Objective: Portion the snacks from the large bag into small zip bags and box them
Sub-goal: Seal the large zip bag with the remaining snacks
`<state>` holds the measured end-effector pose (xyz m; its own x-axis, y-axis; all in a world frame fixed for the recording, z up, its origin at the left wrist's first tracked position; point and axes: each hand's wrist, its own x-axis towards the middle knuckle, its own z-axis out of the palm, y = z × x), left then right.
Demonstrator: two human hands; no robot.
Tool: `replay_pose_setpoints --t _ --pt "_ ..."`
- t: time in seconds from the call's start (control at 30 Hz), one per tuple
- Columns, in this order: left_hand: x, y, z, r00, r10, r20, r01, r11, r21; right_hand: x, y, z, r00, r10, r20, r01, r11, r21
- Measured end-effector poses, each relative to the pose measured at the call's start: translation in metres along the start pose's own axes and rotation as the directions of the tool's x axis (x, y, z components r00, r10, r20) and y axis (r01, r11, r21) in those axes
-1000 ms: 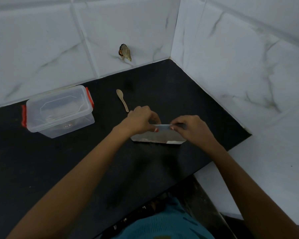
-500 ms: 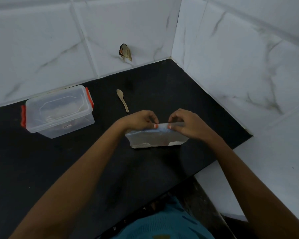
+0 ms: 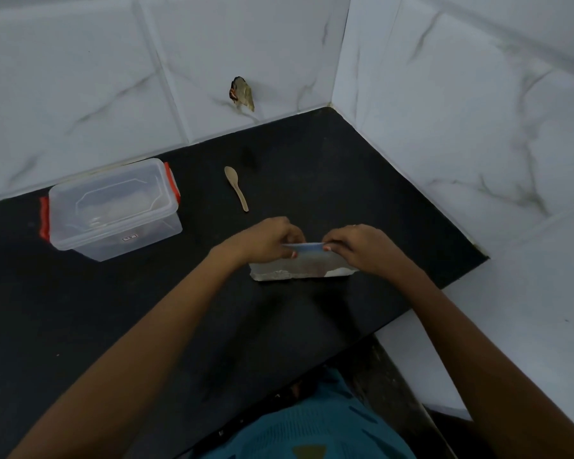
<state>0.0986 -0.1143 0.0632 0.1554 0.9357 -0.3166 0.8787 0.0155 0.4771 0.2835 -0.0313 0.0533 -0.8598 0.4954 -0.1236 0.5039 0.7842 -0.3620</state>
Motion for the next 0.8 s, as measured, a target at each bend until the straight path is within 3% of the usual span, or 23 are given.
replay_pose_setpoints --t 0.2,0.33,0.43,0.57,0.7,0.8 --pt "-0.003 0.006 0.013 0.977 -0.153 -0.148 0.163 0.985 0.057 0.007 0.006 0.011 0.992 0.119 0.032 -0.124 0.954 0.274" --pt "0.002 0.007 0.022 0.977 -0.188 -0.105 0.198 0.975 0.099 0.011 0.008 0.015 0.978 0.165 0.128 -0.204 0.878 0.433" --pt "0.006 0.000 0.026 0.975 -0.221 0.027 0.222 0.969 -0.112 0.013 0.010 0.017 0.979 0.144 0.144 -0.192 0.890 0.413" --pt "0.007 -0.005 0.024 0.950 -0.281 0.135 0.312 0.860 -0.404 0.008 0.009 0.017 0.975 0.109 0.193 -0.167 0.934 0.317" --pt "0.009 -0.004 0.023 0.948 -0.289 0.133 0.318 0.850 -0.420 0.002 0.011 0.023 0.982 0.088 0.169 -0.114 0.982 0.152" --pt "0.010 -0.007 0.026 0.953 -0.255 0.163 0.298 0.887 -0.352 0.002 0.010 0.025 0.979 0.122 0.163 -0.153 0.969 0.193"
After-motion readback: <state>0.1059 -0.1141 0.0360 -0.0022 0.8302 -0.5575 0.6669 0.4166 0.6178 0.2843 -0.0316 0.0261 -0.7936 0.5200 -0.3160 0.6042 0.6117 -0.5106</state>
